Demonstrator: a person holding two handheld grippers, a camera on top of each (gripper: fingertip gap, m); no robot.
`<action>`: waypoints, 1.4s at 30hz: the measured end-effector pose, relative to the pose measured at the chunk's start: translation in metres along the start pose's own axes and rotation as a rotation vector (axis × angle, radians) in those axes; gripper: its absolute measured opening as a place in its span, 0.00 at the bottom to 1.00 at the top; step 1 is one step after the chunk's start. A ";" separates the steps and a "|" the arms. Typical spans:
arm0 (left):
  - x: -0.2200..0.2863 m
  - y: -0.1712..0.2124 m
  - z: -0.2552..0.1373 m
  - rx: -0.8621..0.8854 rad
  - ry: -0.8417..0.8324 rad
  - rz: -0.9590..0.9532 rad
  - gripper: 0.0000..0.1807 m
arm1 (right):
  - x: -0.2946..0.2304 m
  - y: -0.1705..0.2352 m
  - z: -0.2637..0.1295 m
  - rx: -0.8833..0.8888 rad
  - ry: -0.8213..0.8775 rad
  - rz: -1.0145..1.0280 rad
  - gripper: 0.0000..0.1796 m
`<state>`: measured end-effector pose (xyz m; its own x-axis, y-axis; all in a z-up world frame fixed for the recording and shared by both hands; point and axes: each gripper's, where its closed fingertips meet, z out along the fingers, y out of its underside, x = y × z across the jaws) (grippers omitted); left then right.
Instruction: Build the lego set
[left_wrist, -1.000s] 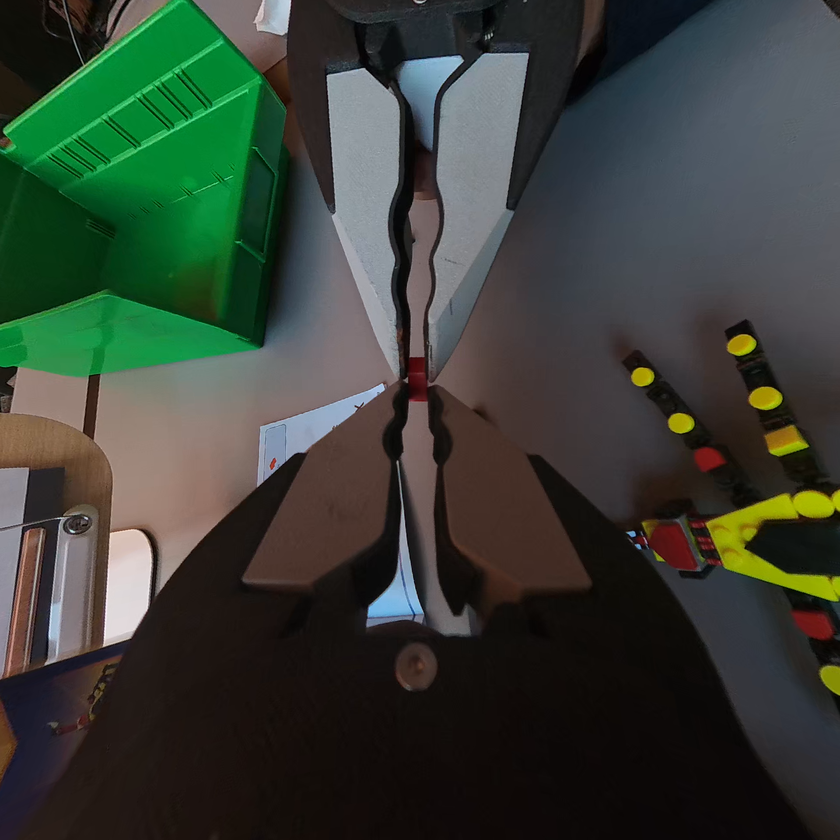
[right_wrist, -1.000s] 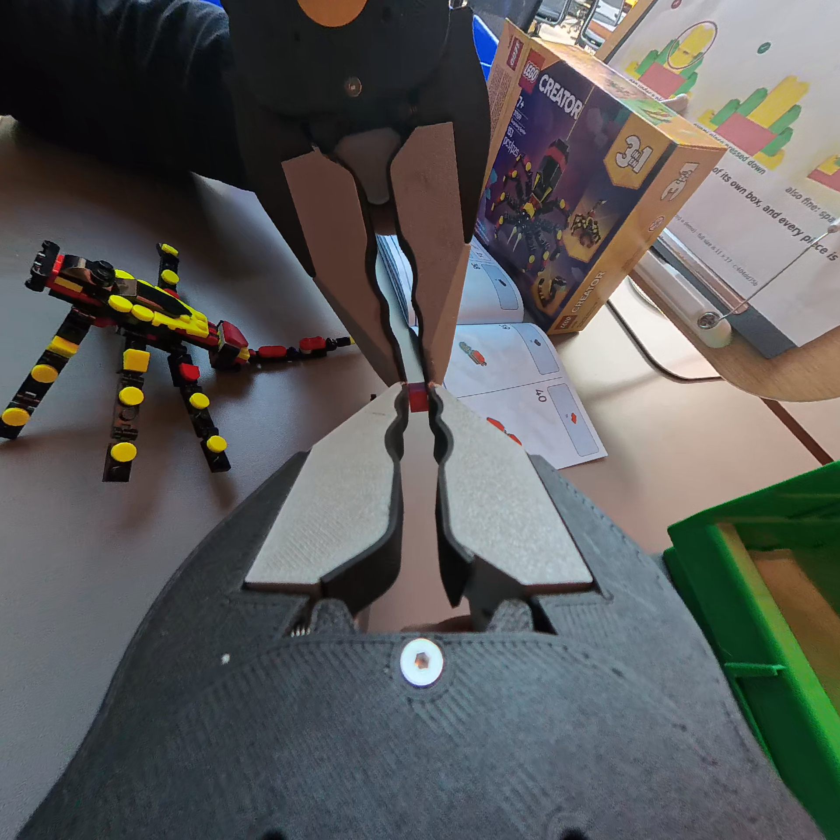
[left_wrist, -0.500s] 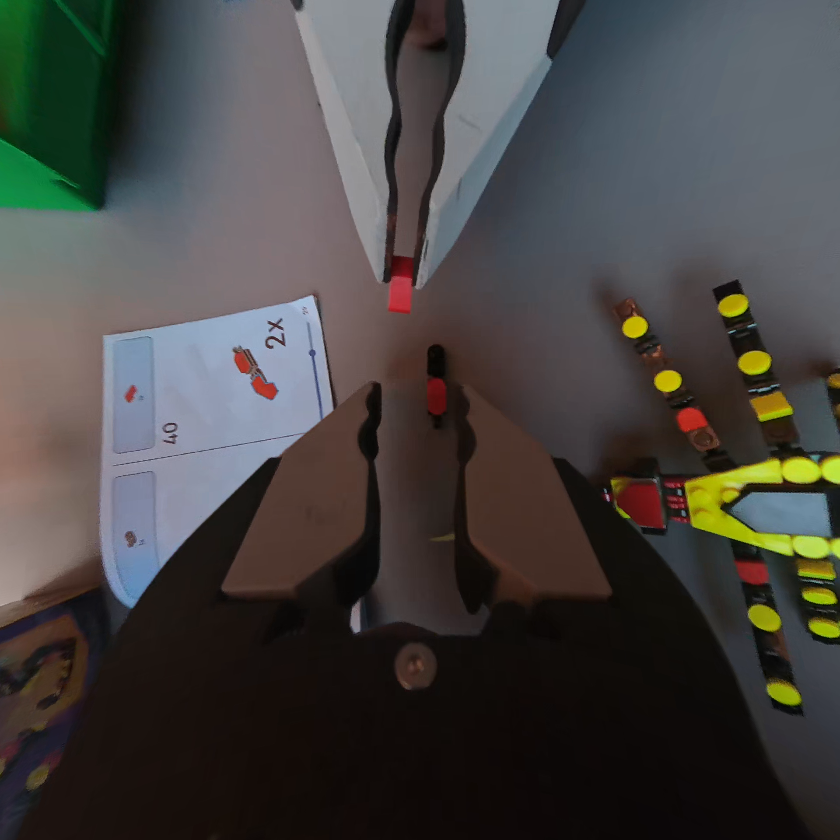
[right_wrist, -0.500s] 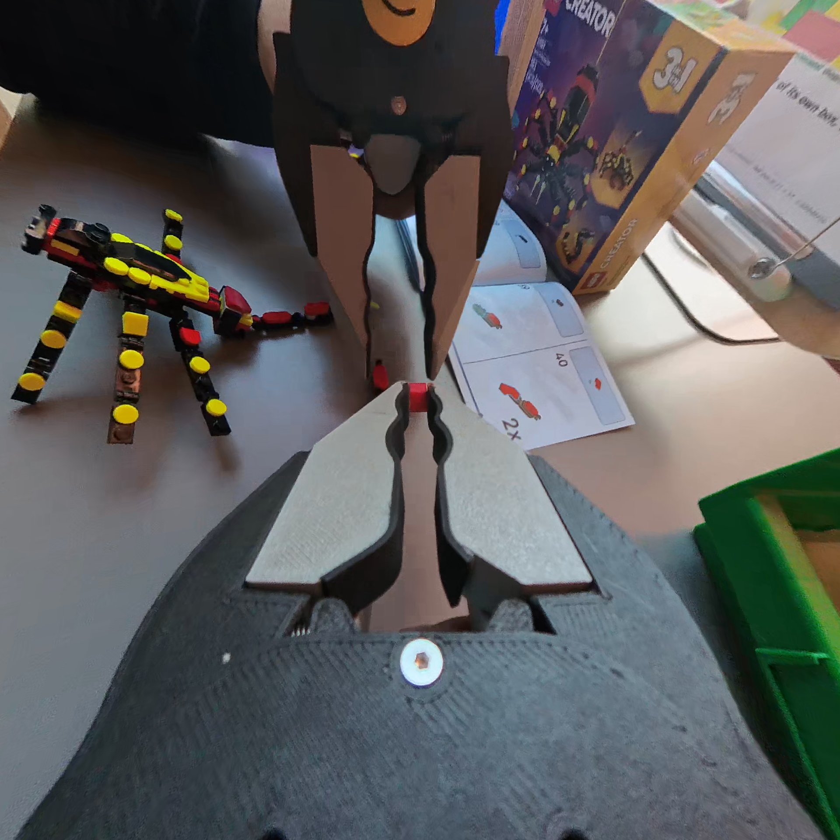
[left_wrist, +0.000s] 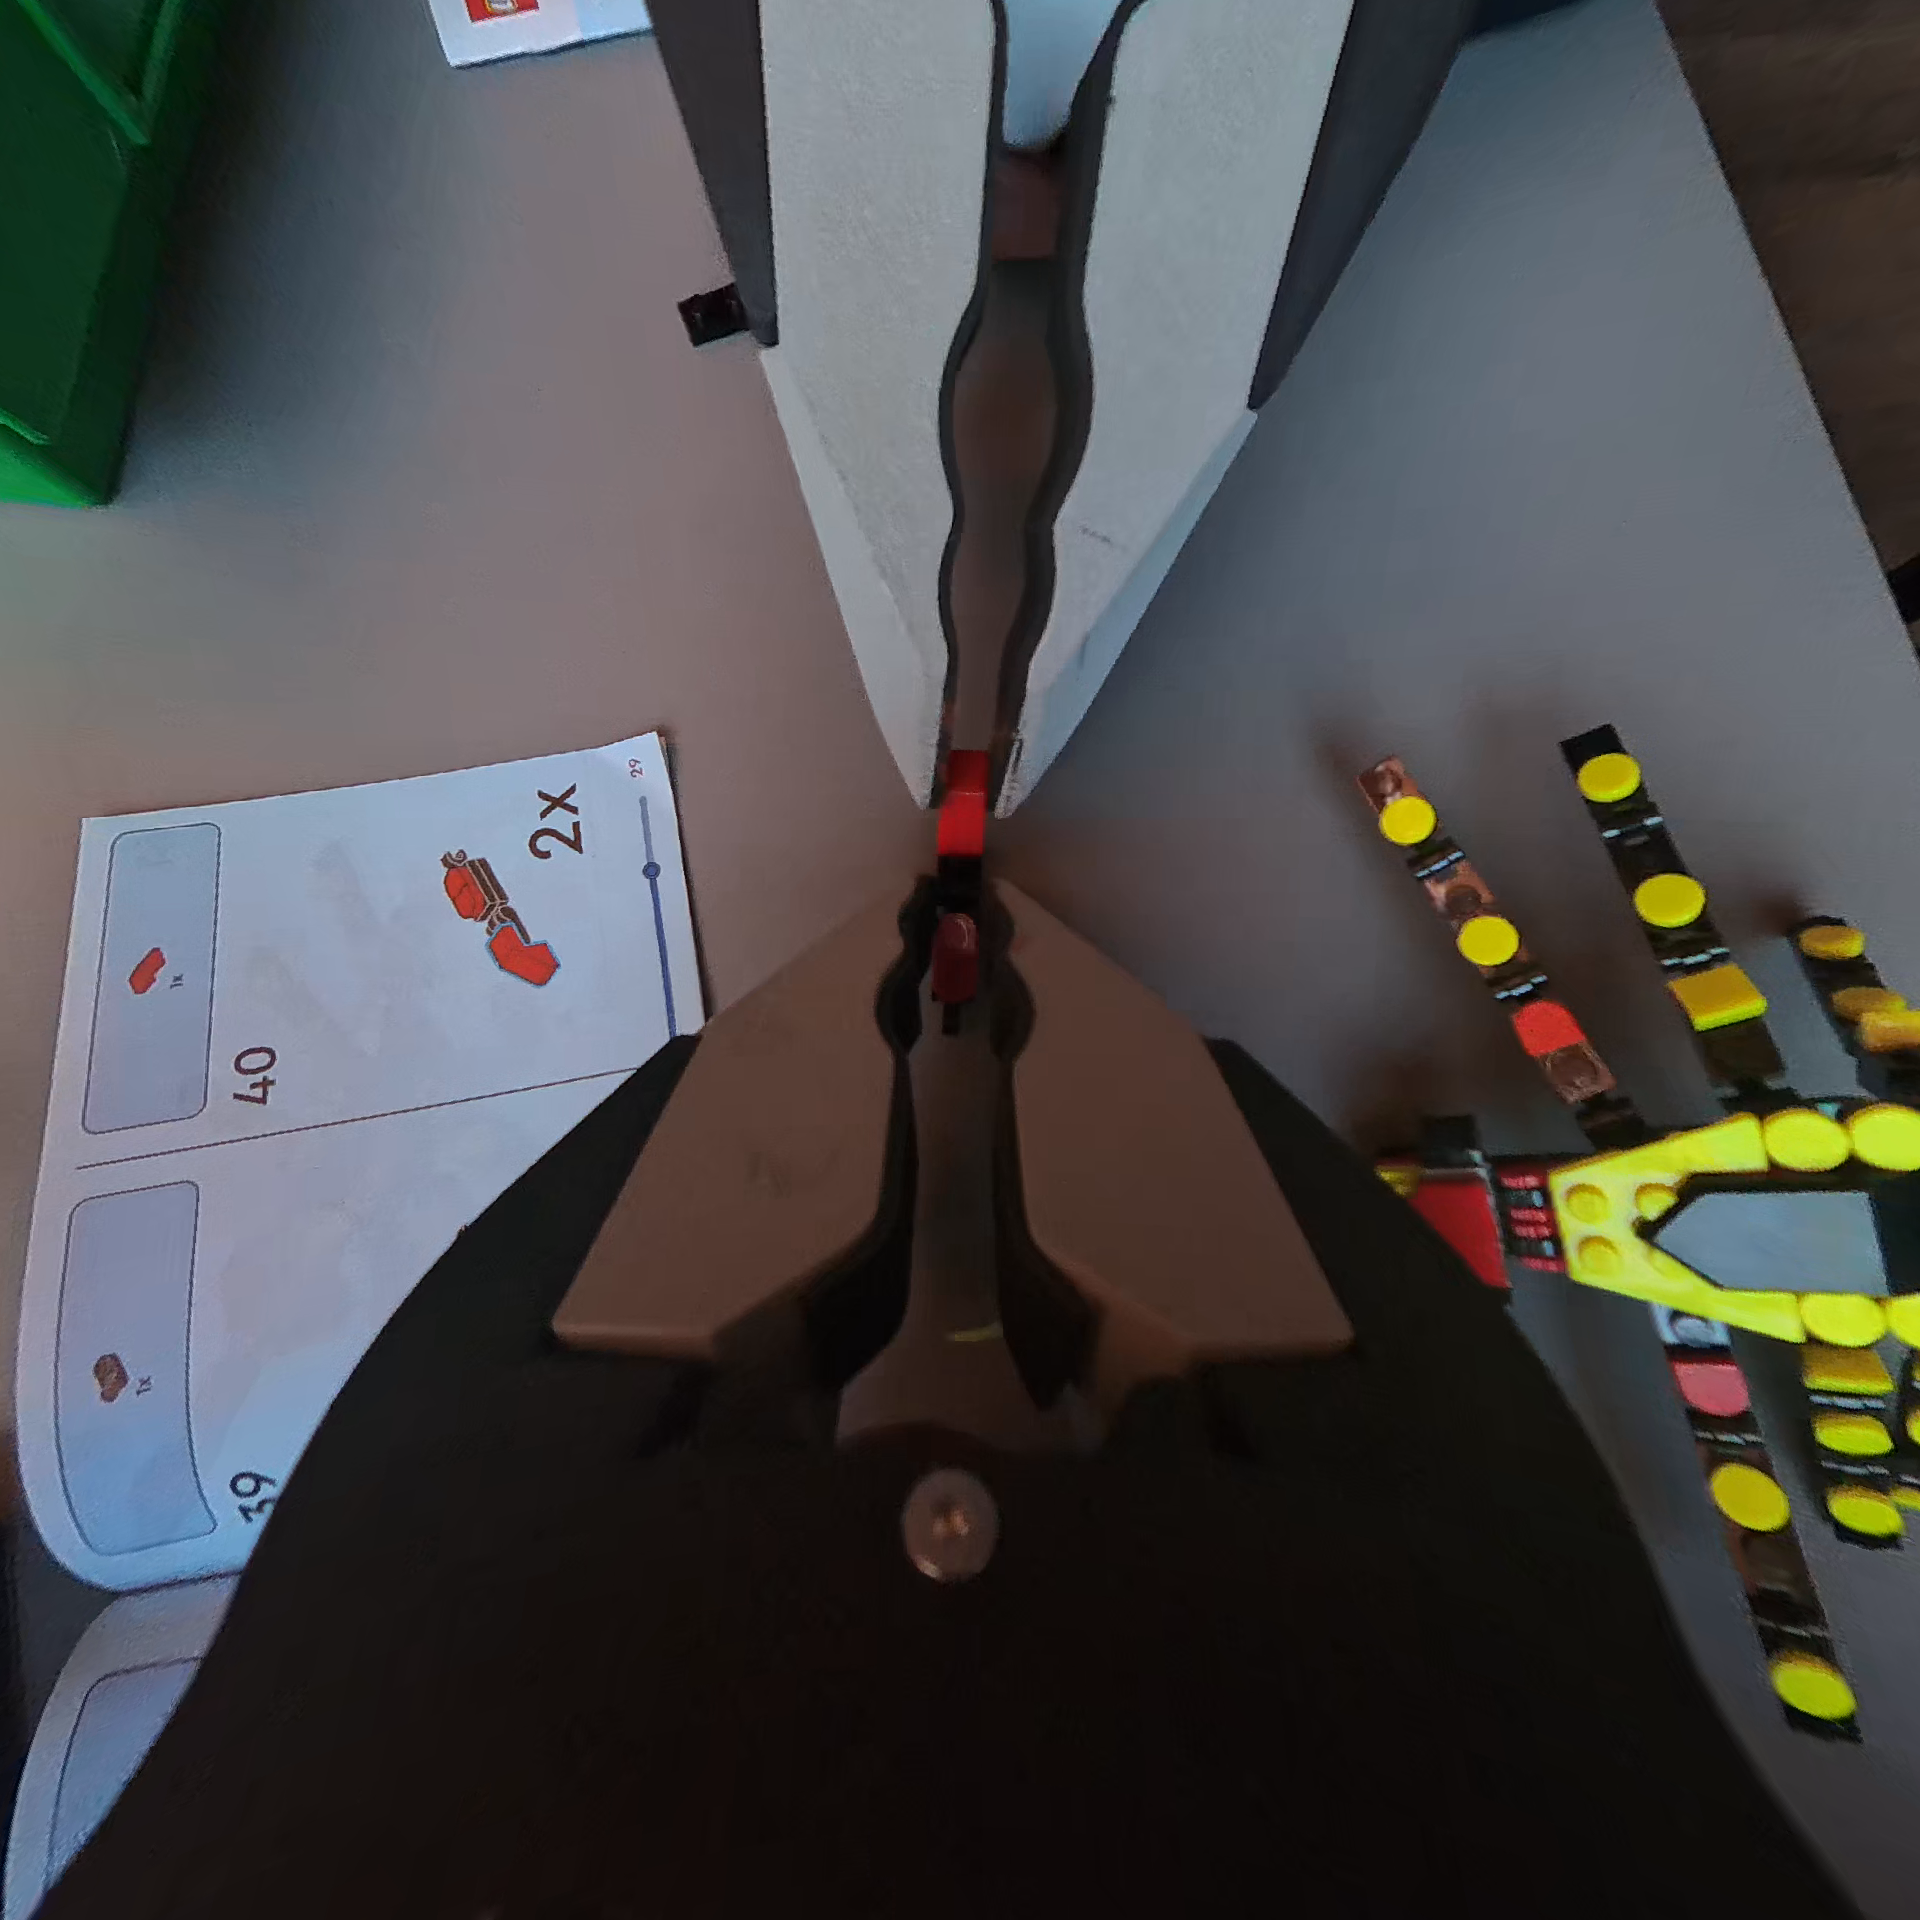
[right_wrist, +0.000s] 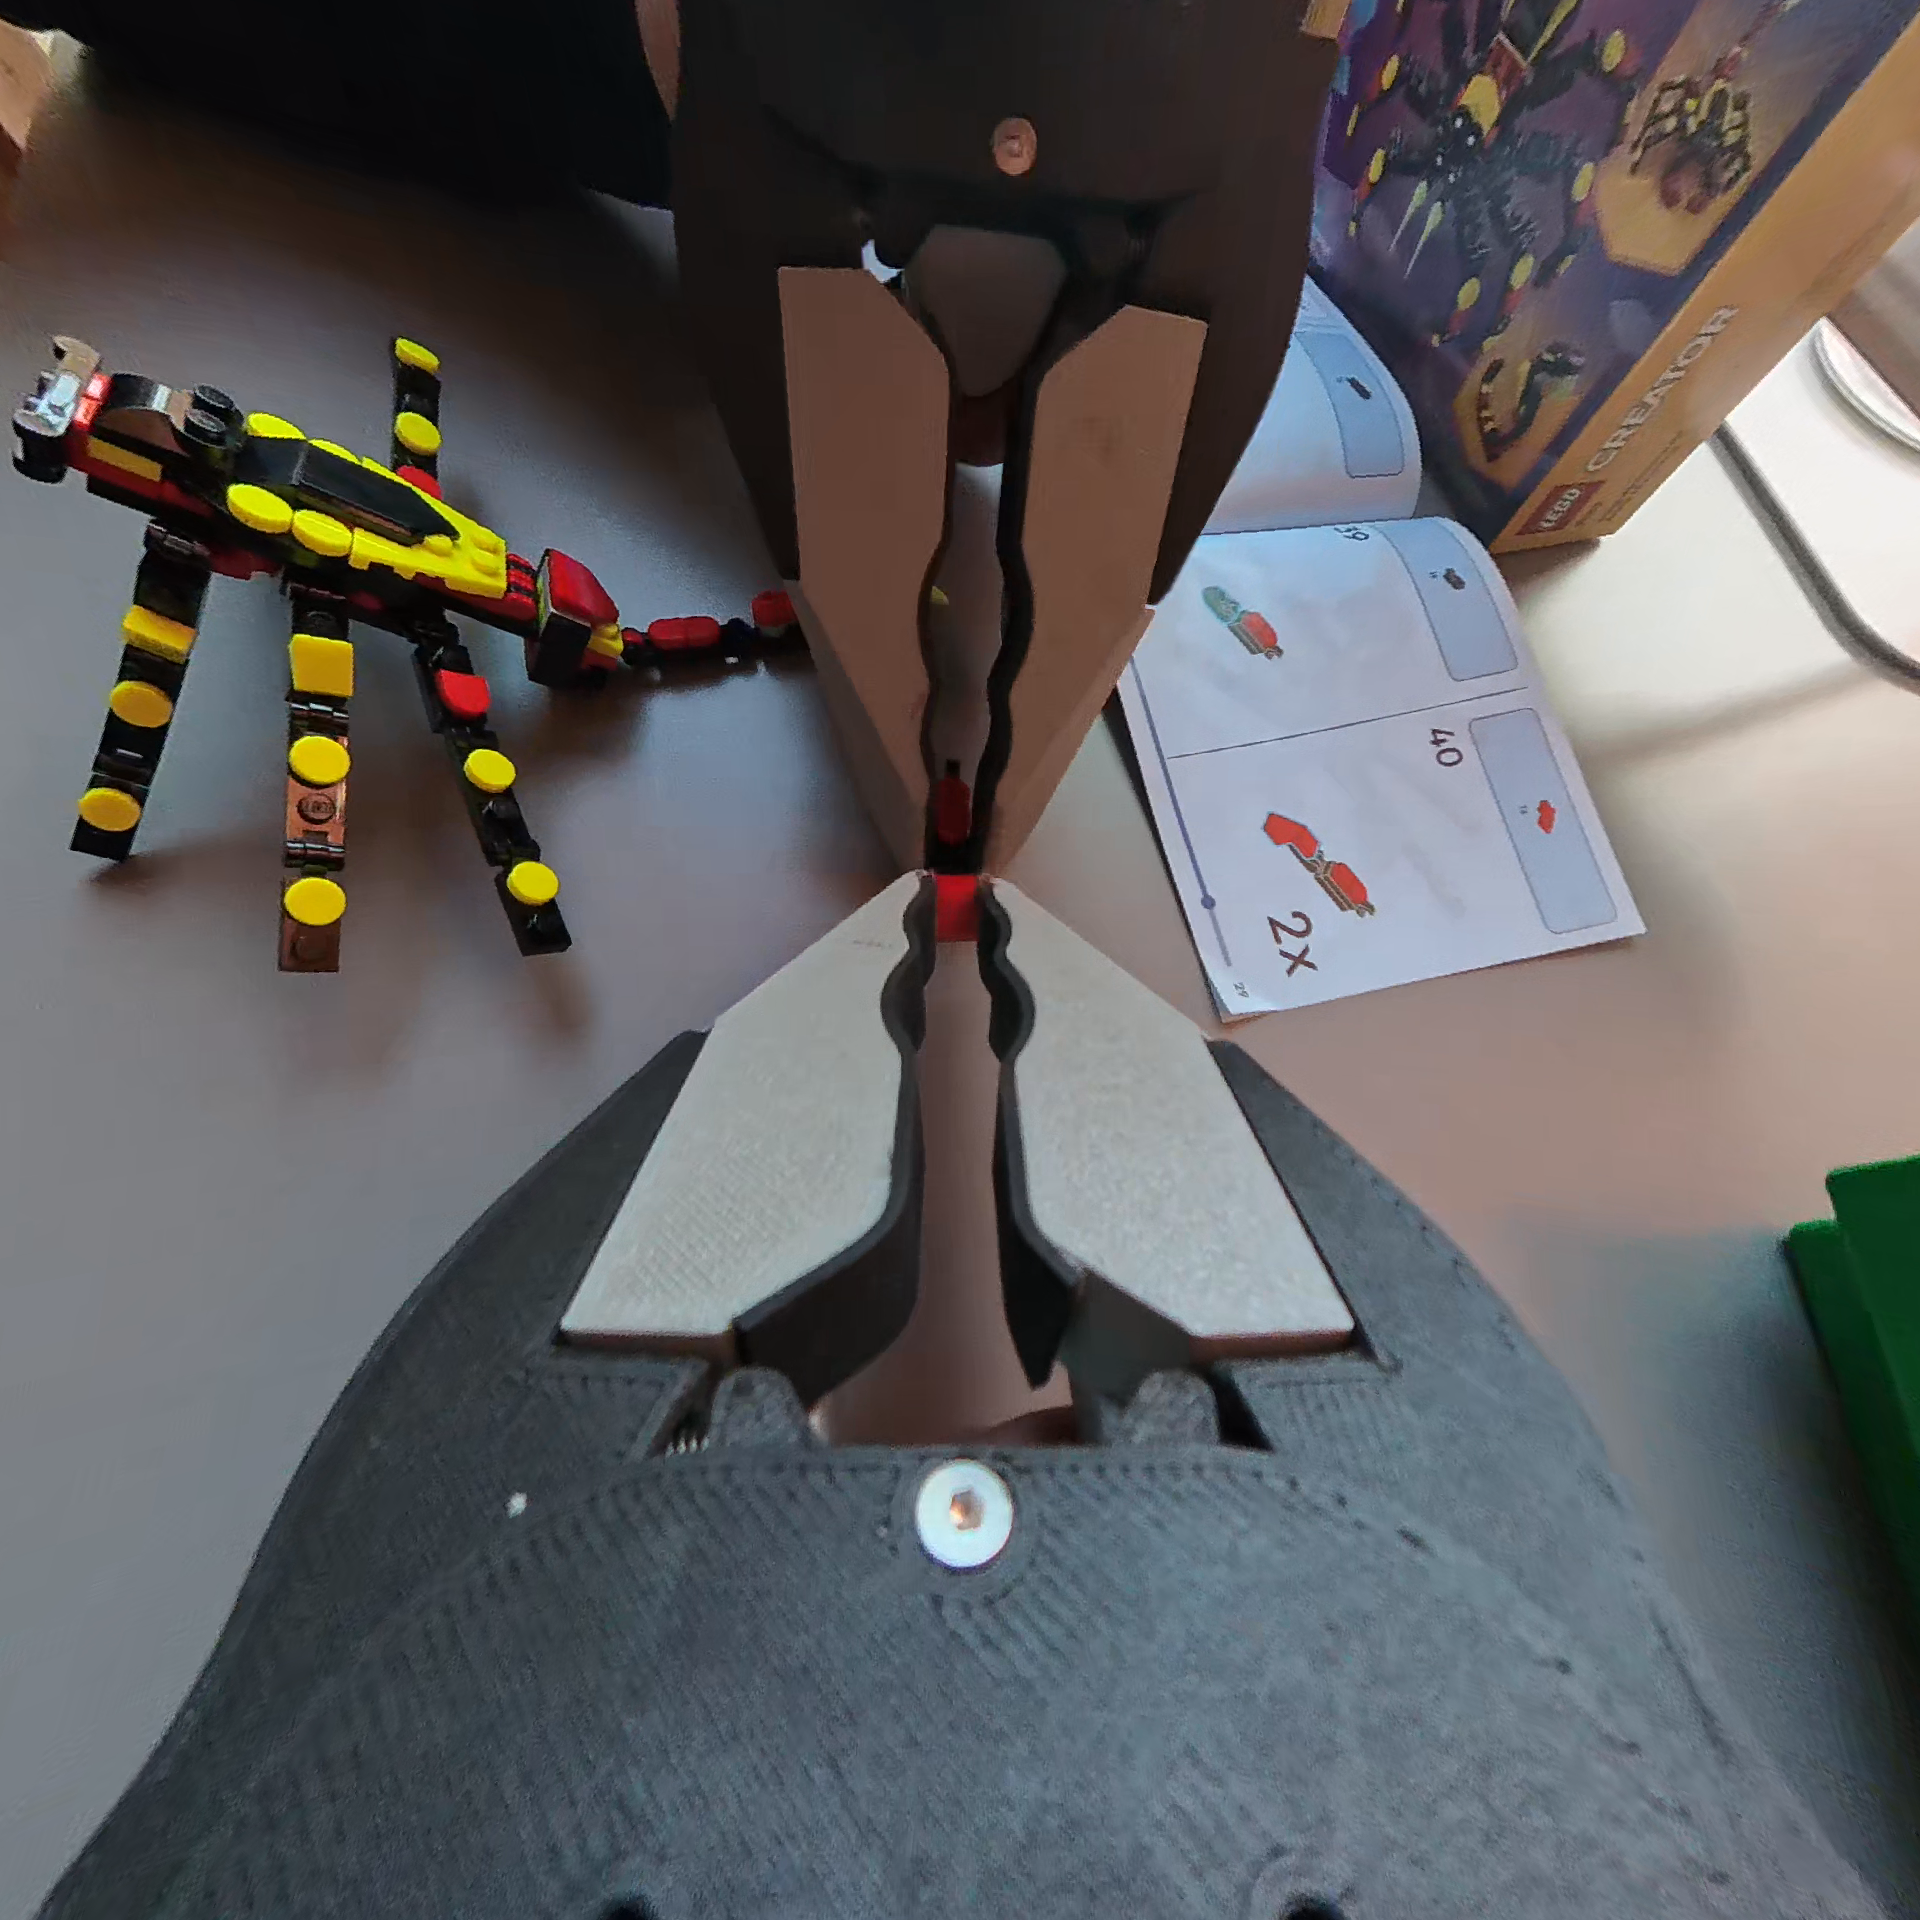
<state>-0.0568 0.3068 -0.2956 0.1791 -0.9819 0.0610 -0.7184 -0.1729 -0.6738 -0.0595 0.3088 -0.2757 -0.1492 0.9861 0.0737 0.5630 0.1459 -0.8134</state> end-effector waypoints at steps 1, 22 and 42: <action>-0.001 -0.001 0.000 0.020 0.001 -0.010 0.03 | 0.000 0.000 0.000 0.001 0.002 0.001 0.03; -0.004 -0.073 -0.061 0.614 0.184 -0.246 0.03 | 0.017 -0.059 -0.055 0.459 -0.080 0.259 0.02; -0.011 -0.063 -0.048 0.503 0.130 -0.299 0.03 | 0.023 -0.044 -0.049 0.444 -0.279 0.561 0.02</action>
<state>-0.0459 0.3253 -0.2185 0.2180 -0.9032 0.3698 -0.2370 -0.4166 -0.8777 -0.0481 0.3290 -0.2103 -0.1703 0.8379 -0.5185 0.2439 -0.4740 -0.8461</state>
